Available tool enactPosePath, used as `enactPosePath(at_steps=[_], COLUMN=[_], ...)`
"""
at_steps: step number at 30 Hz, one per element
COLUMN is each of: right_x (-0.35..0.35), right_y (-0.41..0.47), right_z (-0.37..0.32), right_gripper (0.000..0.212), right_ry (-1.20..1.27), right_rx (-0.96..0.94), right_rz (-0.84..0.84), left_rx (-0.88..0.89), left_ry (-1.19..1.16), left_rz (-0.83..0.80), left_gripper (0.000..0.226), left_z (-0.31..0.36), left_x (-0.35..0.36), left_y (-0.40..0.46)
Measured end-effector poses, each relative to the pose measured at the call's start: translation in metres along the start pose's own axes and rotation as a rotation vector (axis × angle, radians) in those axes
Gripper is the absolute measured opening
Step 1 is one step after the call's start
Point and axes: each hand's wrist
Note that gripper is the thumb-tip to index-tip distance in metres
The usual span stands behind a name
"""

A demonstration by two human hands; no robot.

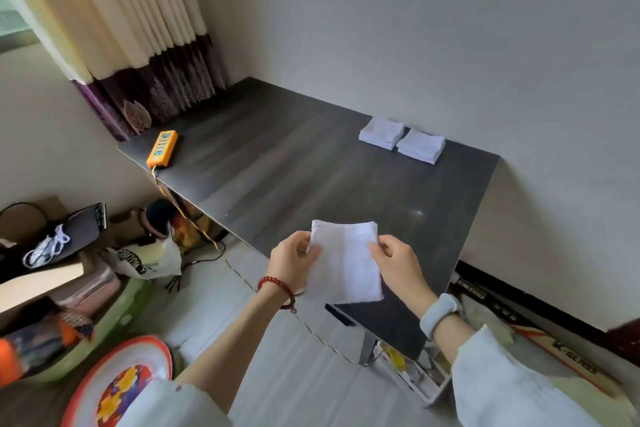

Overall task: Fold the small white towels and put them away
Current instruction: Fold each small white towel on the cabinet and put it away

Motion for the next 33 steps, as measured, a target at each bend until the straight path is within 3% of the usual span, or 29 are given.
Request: enactPosePath(at_steps=[6,10,17,26,33], right_x=[-0.009,-0.022,-0.062,-0.118,-0.135], right_y=[0.131,0.216,0.322,0.449,0.517], right_z=[-0.028,-0.041,-0.059,-0.058,-0.033], right_gripper=[0.028,0.027,0.009,0.025,0.025], right_ry=[0.062,0.071,0.106,0.032,-0.036], right_rx=[0.242,0.287,0.317,0.344,0.406], right_rz=[-0.083,-0.049,0.243,0.55,0.636], left_rx=[-0.166,-0.245,-0.131,0.017,0.086], left_ry=[-0.287,-0.42,-0.333,-0.305,-0.242], left_rz=[-0.198,-0.36,-0.389,-0.5,-0.541], left_gripper=[0.011,0.019,0.016,0.013,0.021], left_z=[-0.024,-0.032,-0.018,-0.009,-0.025], left_x=[0.036,0.065,0.122,0.225,0.29], left_y=[0.148,0.24,0.373,0.524,0.579])
Point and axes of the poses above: each hand's wrist, its own y-axis towards the middle knuckle, its own x-axis out of the palm, z = x × y, and after that the axes turned 15 degrees about x, right-handed
